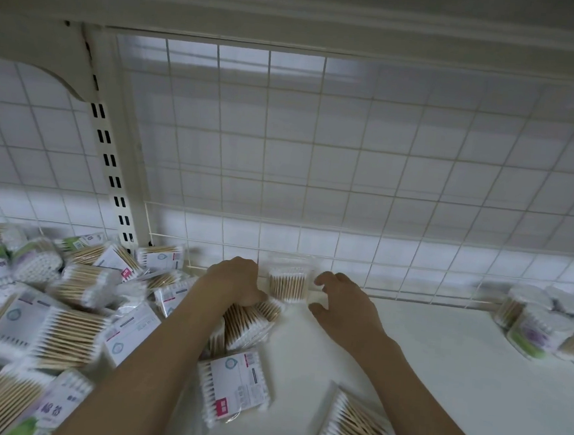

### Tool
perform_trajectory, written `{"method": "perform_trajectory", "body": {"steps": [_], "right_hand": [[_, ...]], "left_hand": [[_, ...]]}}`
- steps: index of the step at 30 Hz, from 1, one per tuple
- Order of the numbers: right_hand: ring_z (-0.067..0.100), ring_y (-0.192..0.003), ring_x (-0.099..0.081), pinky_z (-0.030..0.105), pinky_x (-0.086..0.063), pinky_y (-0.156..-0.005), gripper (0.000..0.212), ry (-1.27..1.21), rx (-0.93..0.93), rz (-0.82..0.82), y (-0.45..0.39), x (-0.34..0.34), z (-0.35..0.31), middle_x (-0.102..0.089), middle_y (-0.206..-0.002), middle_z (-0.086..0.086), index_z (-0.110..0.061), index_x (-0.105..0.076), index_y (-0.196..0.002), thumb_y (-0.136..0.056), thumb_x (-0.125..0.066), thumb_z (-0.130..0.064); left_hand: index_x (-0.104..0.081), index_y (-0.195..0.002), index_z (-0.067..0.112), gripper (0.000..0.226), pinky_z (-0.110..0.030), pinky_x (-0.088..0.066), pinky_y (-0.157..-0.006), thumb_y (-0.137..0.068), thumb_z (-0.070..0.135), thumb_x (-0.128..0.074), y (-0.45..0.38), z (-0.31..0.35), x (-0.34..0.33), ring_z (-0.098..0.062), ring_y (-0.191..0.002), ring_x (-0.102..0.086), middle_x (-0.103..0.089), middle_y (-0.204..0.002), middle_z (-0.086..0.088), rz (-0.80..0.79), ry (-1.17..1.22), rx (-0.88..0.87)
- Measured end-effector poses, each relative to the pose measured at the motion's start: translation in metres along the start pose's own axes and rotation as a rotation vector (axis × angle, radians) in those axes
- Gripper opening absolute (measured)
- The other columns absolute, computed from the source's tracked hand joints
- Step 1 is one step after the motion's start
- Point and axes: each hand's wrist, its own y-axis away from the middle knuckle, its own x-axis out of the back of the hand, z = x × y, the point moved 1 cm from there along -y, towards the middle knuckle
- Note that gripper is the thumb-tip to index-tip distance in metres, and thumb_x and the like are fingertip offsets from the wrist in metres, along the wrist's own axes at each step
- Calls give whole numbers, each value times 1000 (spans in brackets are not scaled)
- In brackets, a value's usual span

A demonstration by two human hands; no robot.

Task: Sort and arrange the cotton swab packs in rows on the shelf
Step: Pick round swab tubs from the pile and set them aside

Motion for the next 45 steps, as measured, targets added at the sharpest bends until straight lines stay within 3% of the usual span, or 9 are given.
{"method": "perform_trajectory", "body": {"steps": [4, 7, 11, 14, 19, 21, 31, 40, 45], "right_hand": [[12, -102, -53, 23, -39, -80, 37, -8, -67, -191, 18, 9, 9, -52, -112, -11, -30, -48, -122, -86, -56, -33], [12, -95, -55, 23, -40, -79, 39, -47, -91, -301, 32, 13, 11, -53, -112, -10, -30, -50, -119, -83, -60, -36], [10, -100, -53, 24, -41, -84, 48, -93, -102, -459, 48, 15, 14, -53, -114, -11, -30, -51, -120, -78, -66, -45], [8, -103, -51, 22, -40, -84, 54, -131, -123, -536, 57, 20, 19, -52, -115, -11, -29, -51, -121, -74, -67, -51], [6, -101, -49, 16, -36, -71, 71, -97, -124, -670, 67, 27, 26, -49, -115, -14, -31, -46, -126, -67, -70, -61], [6, -101, -48, 16, -37, -69, 75, -84, -123, -715, 69, 27, 26, -48, -116, -15, -32, -44, -128, -64, -72, -60], [8, -99, -51, 20, -42, -80, 63, -44, -29, -751, 71, 25, 19, -51, -104, -13, -25, -52, -122, -69, -74, -51], [1, -81, -49, 17, -38, -62, 43, -107, -14, -602, 74, 25, 24, -52, -95, -14, -28, -51, -98, -67, -74, -46], [2, -75, -51, 16, -39, -58, 49, -257, -36, -431, 71, 35, 25, -50, -89, -12, -29, -47, -104, -67, -78, -36]], "left_hand": [[-55, -84, 11, 37, -30, -46, -70, -84, 47, -55, 3, 1, -2, -22, -89, -60, -57, -83, -4, -107, -18, 30], [-56, -93, 10, 40, -26, -43, -67, -83, 48, -55, 1, 0, -6, -18, -83, -57, -56, -85, 0, -108, 16, 52], [-54, -107, 12, 68, -38, -43, -94, -71, 70, -56, -1, 2, -12, -25, -104, -55, -57, -106, -3, -153, -36, 91], [-53, -100, 17, 62, -45, -37, -102, -66, 68, -60, -3, 3, -18, -27, -109, -52, -58, -108, -2, -146, -64, 114], [-54, -92, 18, 46, -27, -46, -71, -66, 53, -68, 1, 3, -19, -14, -78, -55, -57, -80, 5, -134, 65, 81], [-55, -95, 17, 49, -28, -47, -71, -63, 52, -71, 3, 5, -18, -14, -78, -56, -57, -81, 6, -129, 90, 76], [-50, -107, 19, 66, -43, -37, -99, -57, 53, -77, 15, 11, -11, -21, -102, -53, -57, -103, 4, -88, 64, 29], [-43, -93, 27, 31, -35, -21, -78, -70, 21, -63, 37, 21, -1, -7, -72, -46, -53, -78, 10, 175, 169, -86], [-41, -103, 30, 34, -32, -21, -81, -77, 22, -61, 57, 31, 4, -16, -81, -53, -54, -80, 11, 298, 201, -178]]}}
